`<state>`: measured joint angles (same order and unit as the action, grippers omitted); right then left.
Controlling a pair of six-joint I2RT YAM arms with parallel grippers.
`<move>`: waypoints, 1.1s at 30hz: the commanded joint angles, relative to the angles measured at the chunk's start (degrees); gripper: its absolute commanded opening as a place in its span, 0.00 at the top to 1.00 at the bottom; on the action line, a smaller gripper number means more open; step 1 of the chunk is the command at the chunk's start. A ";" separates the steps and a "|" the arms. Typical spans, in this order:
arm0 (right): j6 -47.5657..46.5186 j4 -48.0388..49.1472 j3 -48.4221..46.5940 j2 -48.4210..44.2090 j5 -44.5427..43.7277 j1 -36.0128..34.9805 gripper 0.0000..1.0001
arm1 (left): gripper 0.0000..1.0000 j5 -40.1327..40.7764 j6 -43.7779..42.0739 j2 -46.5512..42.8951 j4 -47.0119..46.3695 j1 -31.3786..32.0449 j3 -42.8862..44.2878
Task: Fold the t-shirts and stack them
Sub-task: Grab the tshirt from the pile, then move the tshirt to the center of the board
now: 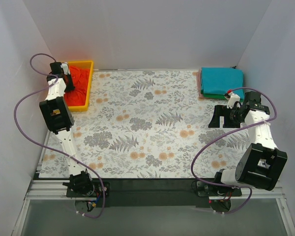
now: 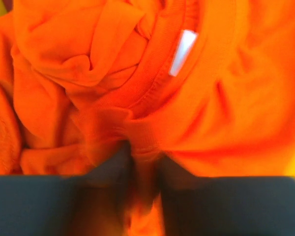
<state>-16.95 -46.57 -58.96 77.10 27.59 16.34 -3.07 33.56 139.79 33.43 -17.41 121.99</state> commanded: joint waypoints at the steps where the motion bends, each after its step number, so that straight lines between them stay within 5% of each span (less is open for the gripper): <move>1: -0.80 -0.19 -0.10 -0.81 1.14 -0.25 0.02 | 0.99 -0.36 0.89 -7.41 -1.09 -0.17 0.61; 21: -1.33 -0.45 0.16 -1.95 3.08 -0.25 0.02 | 1.00 -5.89 8.79 -27.46 -12.33 -0.26 12.47; 33: -1.16 -0.37 -0.28 -1.69 3.08 -0.25 0.02 | 1.00 -27.41 22.59 -36.68 -21.21 4.57 12.05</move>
<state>-17.78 -46.59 -58.96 76.58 29.36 16.32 -21.56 50.98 109.75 16.64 -15.84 134.80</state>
